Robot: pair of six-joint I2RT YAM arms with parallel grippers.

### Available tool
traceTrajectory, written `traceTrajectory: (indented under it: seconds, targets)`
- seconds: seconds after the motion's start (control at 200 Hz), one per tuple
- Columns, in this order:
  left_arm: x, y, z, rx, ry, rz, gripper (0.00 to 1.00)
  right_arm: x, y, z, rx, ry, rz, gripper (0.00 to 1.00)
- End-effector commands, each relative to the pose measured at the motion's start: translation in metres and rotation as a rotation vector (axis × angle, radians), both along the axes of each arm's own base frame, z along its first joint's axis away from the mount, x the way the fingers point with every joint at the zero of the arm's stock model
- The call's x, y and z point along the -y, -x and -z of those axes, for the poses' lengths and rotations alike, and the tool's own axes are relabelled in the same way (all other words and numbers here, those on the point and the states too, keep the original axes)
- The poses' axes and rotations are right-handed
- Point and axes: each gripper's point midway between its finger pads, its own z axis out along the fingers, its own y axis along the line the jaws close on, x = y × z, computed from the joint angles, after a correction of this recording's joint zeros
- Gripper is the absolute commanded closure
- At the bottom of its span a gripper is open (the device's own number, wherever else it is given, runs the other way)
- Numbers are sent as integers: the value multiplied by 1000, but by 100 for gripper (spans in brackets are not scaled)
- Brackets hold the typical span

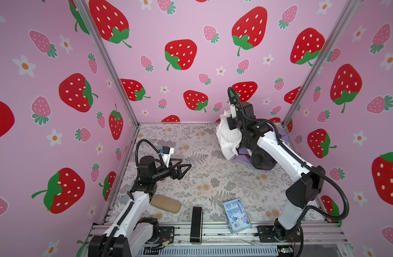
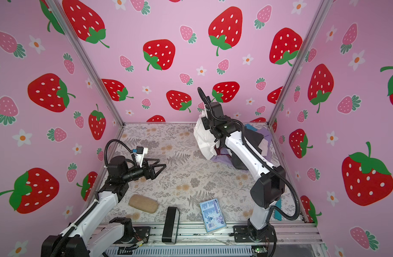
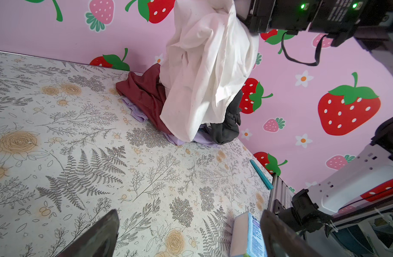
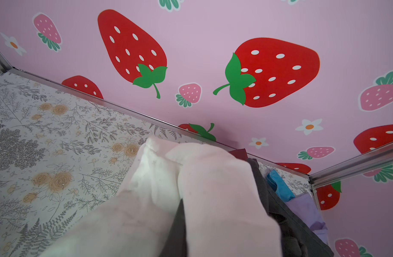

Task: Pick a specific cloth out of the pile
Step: 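Lift the white cloth upward out of the pile with the right gripper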

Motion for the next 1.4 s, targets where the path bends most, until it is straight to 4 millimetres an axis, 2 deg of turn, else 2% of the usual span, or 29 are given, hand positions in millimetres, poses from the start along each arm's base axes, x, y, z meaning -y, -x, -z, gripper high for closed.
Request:
traceTrajectory:
  seconds: [0.0, 0.47, 0.72, 0.98, 1.396]
  targets:
    - [0, 1, -9, 29, 9, 7, 0, -2, 13, -74, 180, -108, -47, 100]
    - [2, 4, -11, 34, 16, 22, 0, 0, 33, -127, 246, -192, -103, 100]
    - [3, 5, -10, 36, 19, 25, 0, -2, 47, -146, 245, -261, -153, 100]
    - [3, 6, -10, 40, 18, 22, 0, -9, 61, -156, 249, -297, -213, 100]
    - [3, 7, -11, 46, 18, 21, 1, -11, 86, -192, 319, -329, -254, 100]
